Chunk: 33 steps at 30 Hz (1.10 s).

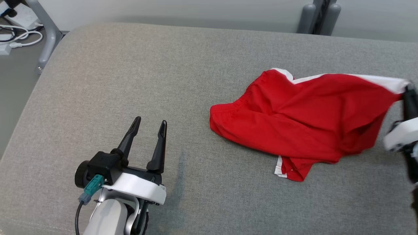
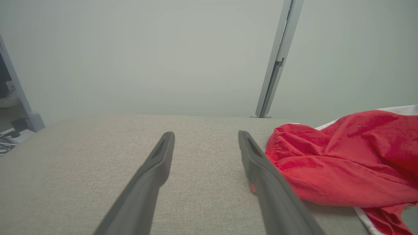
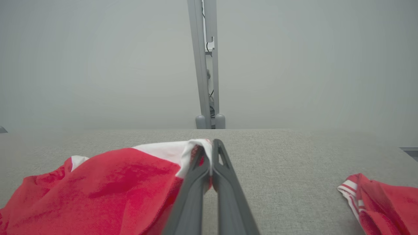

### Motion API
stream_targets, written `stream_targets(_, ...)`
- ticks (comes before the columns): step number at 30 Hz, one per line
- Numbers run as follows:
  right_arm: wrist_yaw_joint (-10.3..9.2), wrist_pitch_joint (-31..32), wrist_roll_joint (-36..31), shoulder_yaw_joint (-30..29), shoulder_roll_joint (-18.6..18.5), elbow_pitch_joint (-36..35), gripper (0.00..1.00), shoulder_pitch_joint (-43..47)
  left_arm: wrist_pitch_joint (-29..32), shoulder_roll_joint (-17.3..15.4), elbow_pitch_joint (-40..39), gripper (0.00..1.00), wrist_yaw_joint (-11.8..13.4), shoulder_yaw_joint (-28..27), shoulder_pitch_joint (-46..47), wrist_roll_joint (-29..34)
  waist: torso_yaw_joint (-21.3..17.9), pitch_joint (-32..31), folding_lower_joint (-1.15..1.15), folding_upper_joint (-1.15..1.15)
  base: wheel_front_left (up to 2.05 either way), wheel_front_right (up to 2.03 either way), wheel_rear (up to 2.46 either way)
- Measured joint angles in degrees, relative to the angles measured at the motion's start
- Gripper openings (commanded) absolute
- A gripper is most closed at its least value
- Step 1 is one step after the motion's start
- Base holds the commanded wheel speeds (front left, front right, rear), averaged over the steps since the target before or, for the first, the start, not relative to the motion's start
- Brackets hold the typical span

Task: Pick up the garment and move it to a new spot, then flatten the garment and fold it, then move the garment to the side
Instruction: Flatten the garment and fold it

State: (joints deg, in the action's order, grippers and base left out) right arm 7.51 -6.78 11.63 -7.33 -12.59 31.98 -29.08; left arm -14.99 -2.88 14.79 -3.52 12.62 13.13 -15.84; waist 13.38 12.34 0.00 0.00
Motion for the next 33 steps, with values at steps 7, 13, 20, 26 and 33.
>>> stream_targets(7, 0.00, 0.43, 1.11, -6.21, -4.53, 4.14, 0.00, -7.52, 0.00, 0.04, 0.01, 1.00, -0.02, 0.96, 0.68, -0.08, 0.20, 1.89, 0.00, 0.00, 0.00, 0.00, 0.00)
stream_targets(13, -0.01, -1.40, 0.79, -7.69, -5.86, 9.05, 0.61, -12.82, 0.00, 0.05, 0.22, 1.00, 0.00, 1.24, 1.47, -0.31, 0.30, 2.81, 0.00, 0.00, 0.00, 0.00, 0.00)
stream_targets(20, 0.00, 2.15, 0.80, -0.83, -4.27, 13.92, 1.00, -13.19, 0.00, 0.04, 0.44, 1.00, 0.07, 1.22, 1.56, -0.32, -1.44, 2.46, 0.00, 0.00, 0.00, 0.00, 0.00)
stream_targets(26, -0.01, 1.80, 3.56, 3.75, -2.50, 12.40, 1.00, -9.28, 0.00, 0.08, 0.46, 1.00, 0.07, 0.87, 1.57, -0.27, -4.59, 1.49, 0.00, 0.00, 0.00, 0.00, 0.00)
stream_targets(33, -0.01, -0.82, 9.54, 10.36, 1.74, 2.48, 1.00, -0.69, 0.00, 0.08, 0.79, 1.00, -0.01, -0.25, 1.53, -0.05, -9.43, 0.06, 0.00, 0.00, 0.00, 0.00, 0.00)
